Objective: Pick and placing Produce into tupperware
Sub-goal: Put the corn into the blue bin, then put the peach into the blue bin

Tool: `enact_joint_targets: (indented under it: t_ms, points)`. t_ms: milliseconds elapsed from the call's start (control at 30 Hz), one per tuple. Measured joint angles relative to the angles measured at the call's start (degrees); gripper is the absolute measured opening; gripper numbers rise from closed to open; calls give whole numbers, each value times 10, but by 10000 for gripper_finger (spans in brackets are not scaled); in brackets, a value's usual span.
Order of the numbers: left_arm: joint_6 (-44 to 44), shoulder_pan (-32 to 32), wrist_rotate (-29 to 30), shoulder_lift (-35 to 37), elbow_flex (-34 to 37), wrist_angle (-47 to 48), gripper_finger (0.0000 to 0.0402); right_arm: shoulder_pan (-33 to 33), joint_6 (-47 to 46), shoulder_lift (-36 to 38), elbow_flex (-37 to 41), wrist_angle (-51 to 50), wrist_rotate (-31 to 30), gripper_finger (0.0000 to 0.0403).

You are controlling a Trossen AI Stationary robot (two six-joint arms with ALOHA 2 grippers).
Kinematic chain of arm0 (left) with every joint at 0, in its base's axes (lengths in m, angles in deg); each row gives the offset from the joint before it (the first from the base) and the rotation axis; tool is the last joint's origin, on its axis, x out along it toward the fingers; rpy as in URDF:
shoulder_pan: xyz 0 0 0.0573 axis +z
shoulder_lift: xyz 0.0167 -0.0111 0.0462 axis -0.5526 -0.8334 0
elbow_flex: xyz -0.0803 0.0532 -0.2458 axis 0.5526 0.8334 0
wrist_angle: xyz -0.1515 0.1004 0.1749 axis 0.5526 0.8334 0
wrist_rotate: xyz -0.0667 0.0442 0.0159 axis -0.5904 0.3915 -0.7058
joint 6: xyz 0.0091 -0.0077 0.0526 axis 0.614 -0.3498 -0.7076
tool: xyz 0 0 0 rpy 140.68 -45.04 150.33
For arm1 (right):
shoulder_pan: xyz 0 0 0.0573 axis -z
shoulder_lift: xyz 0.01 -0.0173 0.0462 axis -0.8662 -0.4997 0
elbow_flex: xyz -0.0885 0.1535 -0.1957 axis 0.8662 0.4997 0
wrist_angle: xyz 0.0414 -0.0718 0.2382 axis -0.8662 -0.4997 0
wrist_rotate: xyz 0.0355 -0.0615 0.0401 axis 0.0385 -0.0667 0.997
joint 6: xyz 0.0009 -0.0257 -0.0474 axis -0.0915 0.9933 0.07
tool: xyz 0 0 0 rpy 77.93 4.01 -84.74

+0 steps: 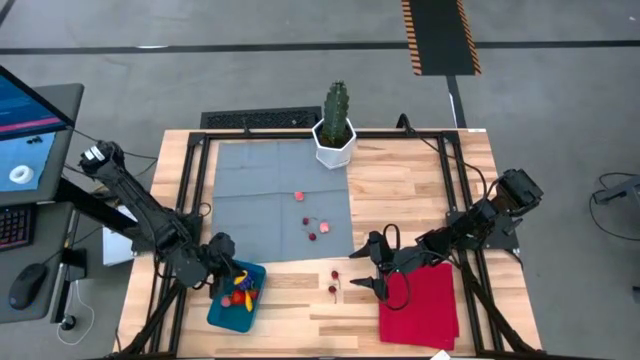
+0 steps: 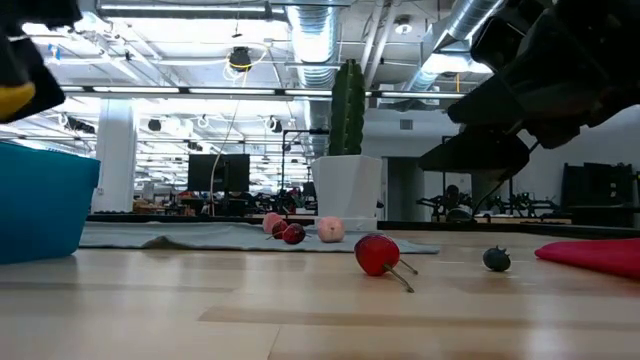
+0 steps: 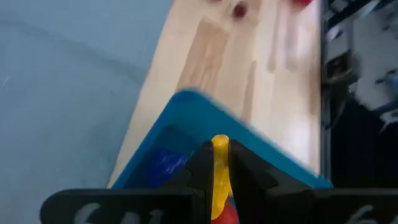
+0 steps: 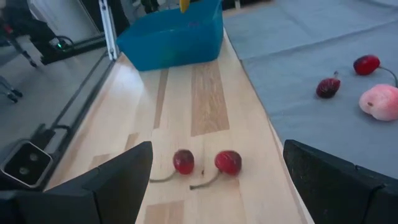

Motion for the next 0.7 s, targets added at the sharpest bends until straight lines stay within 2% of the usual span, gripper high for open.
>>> enact_joint_targets:
  t_ms: [133,333,700]
  points:
    - [-37,0,22,0,9,-47,29,0,0,0,0,15,0,385]
    - [-19,0,47,0,9,-15,43,-1,0,0,0,19,2,385]
    - [-24,0,69,0,9,-26,152,6,-33,0,0,19,-4,386]
